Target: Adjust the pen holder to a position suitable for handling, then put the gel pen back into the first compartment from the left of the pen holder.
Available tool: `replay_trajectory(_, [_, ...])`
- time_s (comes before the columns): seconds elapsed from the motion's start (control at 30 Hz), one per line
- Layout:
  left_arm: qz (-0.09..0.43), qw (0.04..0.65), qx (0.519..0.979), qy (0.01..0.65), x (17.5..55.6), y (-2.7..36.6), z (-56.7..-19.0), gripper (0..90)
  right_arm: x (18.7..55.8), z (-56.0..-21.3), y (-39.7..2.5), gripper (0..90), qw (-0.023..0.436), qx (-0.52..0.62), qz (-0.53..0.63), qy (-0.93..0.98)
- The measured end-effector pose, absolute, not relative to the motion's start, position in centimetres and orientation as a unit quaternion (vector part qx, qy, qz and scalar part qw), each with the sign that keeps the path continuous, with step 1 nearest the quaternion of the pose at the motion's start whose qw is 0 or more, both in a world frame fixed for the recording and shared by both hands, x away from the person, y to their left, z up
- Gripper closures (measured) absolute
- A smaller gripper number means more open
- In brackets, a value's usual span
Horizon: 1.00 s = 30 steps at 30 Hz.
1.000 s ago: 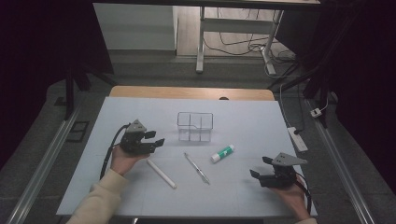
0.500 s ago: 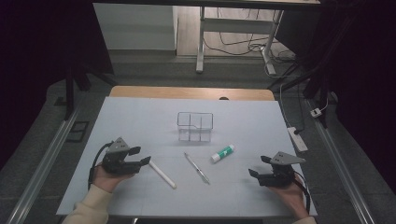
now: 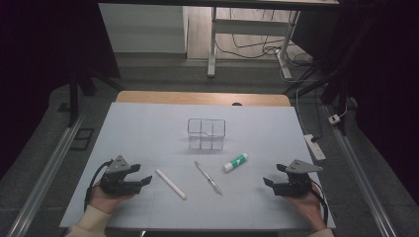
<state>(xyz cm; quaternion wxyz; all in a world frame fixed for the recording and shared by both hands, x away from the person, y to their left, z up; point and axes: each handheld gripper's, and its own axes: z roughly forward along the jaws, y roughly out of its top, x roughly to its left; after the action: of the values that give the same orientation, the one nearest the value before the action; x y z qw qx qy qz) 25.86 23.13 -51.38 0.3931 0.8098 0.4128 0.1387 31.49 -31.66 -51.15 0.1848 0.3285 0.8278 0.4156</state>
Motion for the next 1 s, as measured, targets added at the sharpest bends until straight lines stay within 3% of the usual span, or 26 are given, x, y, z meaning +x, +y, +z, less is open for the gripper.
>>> replay_trajectory(1.0, [0.142, 0.391, 0.806, 0.420, 26.0, 23.4, -51.6, 31.6, 31.6, -49.8, -30.0, 24.8, 0.178, 0.313, 0.421, 0.833])
